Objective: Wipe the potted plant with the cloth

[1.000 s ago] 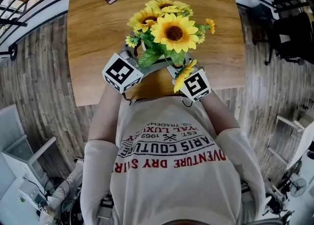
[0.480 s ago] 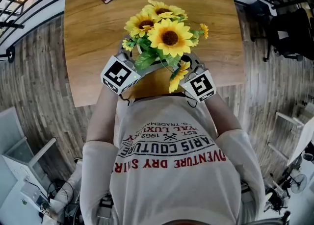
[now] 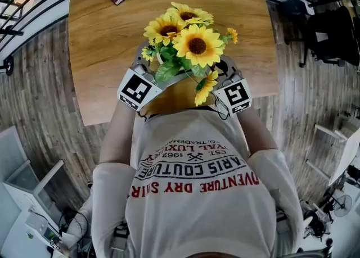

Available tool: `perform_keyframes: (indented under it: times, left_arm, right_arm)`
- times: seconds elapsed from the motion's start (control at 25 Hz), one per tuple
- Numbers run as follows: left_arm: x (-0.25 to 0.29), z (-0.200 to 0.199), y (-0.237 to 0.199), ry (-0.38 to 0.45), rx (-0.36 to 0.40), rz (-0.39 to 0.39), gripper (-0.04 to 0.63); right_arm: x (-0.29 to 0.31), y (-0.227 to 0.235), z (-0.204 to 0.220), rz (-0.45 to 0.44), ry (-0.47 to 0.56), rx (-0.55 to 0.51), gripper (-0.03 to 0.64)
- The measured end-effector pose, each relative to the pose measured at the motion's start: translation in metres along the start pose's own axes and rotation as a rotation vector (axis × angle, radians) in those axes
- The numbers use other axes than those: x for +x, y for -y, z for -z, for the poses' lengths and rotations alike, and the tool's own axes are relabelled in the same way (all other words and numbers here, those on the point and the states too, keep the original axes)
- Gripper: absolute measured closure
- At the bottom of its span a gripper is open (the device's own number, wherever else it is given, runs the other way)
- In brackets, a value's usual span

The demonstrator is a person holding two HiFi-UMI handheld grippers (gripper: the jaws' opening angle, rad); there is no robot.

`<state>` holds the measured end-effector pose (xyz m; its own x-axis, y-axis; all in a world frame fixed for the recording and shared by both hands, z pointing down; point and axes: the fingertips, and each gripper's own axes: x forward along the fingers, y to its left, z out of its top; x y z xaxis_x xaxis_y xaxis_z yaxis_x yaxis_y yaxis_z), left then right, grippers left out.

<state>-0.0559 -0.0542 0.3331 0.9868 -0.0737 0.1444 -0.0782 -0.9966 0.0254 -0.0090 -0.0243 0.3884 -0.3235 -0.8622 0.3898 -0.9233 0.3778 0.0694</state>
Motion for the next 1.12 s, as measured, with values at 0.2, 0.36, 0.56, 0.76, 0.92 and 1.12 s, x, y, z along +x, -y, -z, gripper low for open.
perform_keyframes:
  times: [0.2,0.36,0.56,0.76,0.92,1.12]
  left_arm:
    - [0.019,0.005,-0.004,-0.019,-0.004,0.018,0.06]
    - [0.026,0.015,-0.009,-0.043,-0.016,0.031,0.058]
    - [0.033,0.059,0.0,-0.102,-0.035,0.044,0.059]
    - [0.053,0.1,0.005,-0.138,-0.033,0.072,0.059]
    - [0.056,0.122,0.009,-0.174,-0.031,0.084,0.059]
    - [0.058,0.14,0.011,-0.188,-0.021,0.106,0.06]
  right_arm:
    - [-0.013,0.055,0.017,0.134,-0.036,0.072,0.583]
    - [-0.021,0.084,0.027,0.207,-0.063,0.108,0.583]
    - [-0.027,0.099,0.056,0.262,-0.101,0.179,0.583]
    - [-0.018,0.113,0.106,0.272,-0.184,0.148,0.583]
    - [-0.023,0.122,0.114,0.318,-0.184,0.179,0.583]
    - [-0.025,0.136,0.102,0.403,-0.121,0.245,0.583]
